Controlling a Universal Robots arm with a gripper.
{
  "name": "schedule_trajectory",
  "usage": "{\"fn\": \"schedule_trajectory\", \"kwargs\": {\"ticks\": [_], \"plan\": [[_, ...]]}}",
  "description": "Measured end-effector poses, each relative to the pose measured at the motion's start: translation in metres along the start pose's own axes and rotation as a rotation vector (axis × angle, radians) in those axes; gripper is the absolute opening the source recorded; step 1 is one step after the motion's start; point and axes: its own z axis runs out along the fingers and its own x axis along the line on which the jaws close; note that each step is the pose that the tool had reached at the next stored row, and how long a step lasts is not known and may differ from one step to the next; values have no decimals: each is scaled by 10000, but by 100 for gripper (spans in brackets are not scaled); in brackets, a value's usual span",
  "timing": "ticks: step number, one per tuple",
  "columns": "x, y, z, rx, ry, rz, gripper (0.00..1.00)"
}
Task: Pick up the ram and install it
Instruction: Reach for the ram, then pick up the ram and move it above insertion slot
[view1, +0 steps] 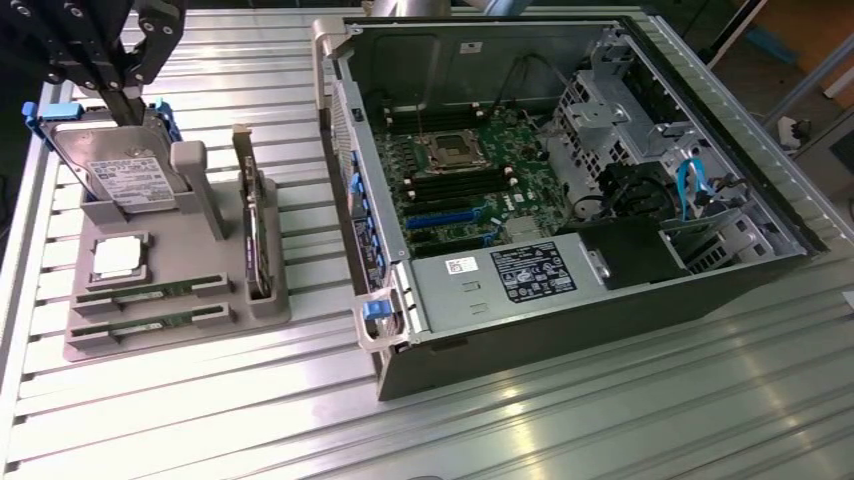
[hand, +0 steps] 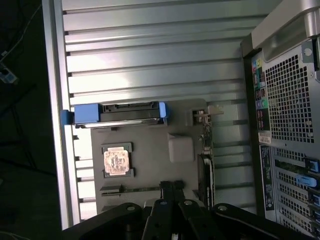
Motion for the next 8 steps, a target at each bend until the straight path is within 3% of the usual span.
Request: {"fn": "schedule_trajectory", "kwargs": {"ticks": [8], "plan": [[-1,-6,0,-1,0,0,11]]}}
